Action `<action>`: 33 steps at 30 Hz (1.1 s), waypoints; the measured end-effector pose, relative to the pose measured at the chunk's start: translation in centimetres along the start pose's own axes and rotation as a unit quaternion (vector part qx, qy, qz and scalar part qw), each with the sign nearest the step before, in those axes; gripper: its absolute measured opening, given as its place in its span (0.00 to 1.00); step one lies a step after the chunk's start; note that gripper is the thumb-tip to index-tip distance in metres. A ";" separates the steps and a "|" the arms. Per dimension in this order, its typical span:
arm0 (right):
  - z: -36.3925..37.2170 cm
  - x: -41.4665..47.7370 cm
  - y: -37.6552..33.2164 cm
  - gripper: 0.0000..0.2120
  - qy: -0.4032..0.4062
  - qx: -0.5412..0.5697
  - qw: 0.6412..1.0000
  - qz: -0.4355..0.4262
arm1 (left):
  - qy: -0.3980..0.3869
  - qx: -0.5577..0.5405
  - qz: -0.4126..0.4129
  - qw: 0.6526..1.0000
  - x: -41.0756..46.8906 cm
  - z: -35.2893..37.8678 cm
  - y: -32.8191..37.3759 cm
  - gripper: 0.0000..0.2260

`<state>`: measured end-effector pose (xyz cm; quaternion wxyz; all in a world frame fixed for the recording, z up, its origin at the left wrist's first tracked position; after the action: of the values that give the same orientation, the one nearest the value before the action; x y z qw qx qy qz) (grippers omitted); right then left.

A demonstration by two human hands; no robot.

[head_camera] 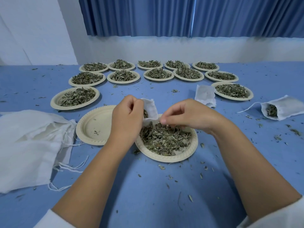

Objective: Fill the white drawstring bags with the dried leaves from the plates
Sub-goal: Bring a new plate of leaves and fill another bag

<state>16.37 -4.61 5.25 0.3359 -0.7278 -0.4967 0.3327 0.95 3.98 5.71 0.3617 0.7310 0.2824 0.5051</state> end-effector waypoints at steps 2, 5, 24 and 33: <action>0.2 -0.2 0.2 0.09 -0.024 -0.062 0.998 -0.011 | -0.002 -0.001 -0.008 1.000 0.0 0.1 -0.2 0.12; 0.9 -0.2 0.5 0.21 -0.052 -0.155 0.986 0.004 | -0.010 -0.005 -0.015 1.000 0.0 0.3 -0.4 0.12; 1.8 0.7 1.0 0.15 -0.031 -0.229 0.973 -0.024 | -0.049 0.027 -0.039 0.998 -0.2 0.8 -0.6 0.11; 1.1 0.6 0.3 0.14 -0.013 -0.162 0.986 -0.041 | -0.084 0.085 -0.040 0.992 -0.1 1.2 -1.2 0.08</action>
<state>15.76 -3.97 4.31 0.2204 -0.7472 -0.5781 0.2427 2.00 4.29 4.36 0.3402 0.7873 0.3218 0.4011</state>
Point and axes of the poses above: each hand's wrist, its own x-axis towards the middle knuckle, its own z-axis out of the palm, y = z × x, the point moved 6 cm from there along x, towards the middle knuckle, and after that the axes turned 6 degrees about z, right-handed, at the moved point
